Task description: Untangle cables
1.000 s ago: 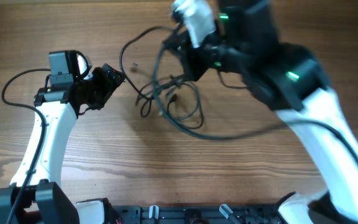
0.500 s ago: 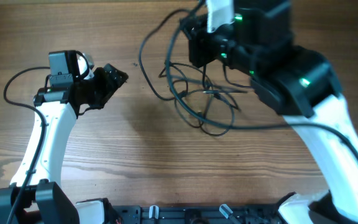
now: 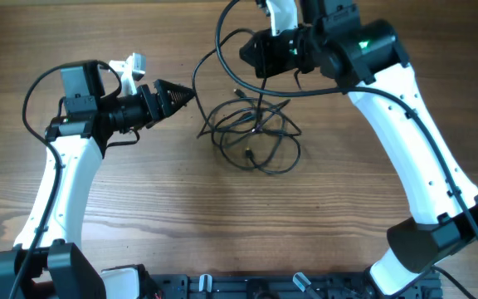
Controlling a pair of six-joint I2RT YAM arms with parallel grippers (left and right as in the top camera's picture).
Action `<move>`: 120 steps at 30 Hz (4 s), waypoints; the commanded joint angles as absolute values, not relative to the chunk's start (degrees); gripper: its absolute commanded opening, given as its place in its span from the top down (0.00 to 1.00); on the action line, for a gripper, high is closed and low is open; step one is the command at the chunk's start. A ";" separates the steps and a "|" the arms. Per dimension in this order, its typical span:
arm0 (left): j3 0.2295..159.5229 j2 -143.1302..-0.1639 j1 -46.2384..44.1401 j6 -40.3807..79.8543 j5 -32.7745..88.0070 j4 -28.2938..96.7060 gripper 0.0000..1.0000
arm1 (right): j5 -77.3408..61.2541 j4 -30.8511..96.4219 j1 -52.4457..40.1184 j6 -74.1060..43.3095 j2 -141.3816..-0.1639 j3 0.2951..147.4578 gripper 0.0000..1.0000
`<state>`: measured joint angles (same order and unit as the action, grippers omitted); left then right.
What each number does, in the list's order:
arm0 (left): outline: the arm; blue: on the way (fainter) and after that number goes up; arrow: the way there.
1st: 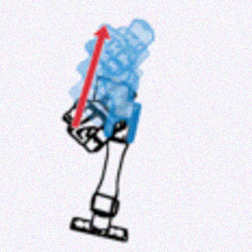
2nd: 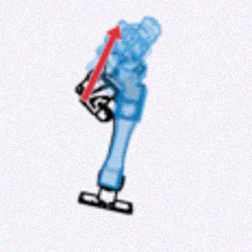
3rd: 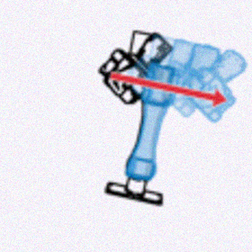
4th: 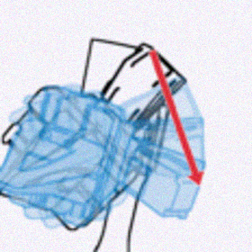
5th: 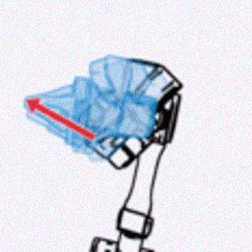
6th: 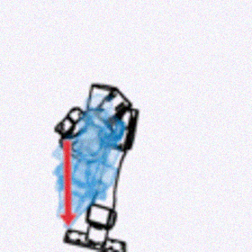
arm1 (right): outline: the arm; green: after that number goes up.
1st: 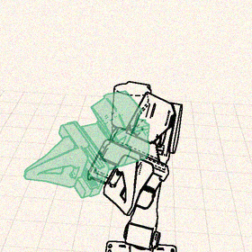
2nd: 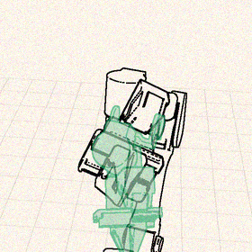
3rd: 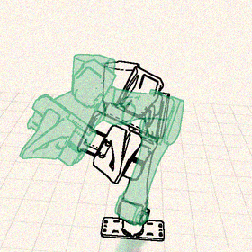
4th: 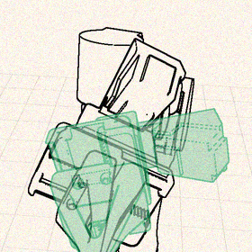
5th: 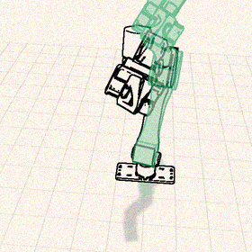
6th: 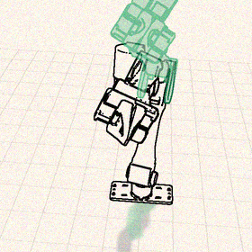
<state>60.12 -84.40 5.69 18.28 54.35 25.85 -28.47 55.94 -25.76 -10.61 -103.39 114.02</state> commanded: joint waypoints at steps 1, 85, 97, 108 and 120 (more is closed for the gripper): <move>60.31 -84.01 4.54 16.71 53.93 25.45 0.17 | -38.72 55.53 -26.17 -8.45 -103.15 114.54 0.96; 60.31 -75.88 -3.49 60.38 34.39 18.04 0.30 | -18.13 60.31 -25.15 -12.10 -104.03 113.78 0.96; 60.31 -77.84 -5.04 58.65 29.91 21.91 0.17 | -20.18 53.12 -20.91 -0.16 -94.87 125.29 0.96; 60.31 -78.78 -9.98 46.22 22.76 26.48 0.15 | -15.14 72.44 -24.10 8.84 -100.47 125.14 0.96; 60.31 -78.78 -10.13 46.24 19.81 26.85 0.13 | 35.97 77.34 -23.59 -7.42 -103.83 137.53 0.96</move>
<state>60.25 -78.35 -10.02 47.40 21.85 26.85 16.97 79.02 -23.99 -4.36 -106.41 130.65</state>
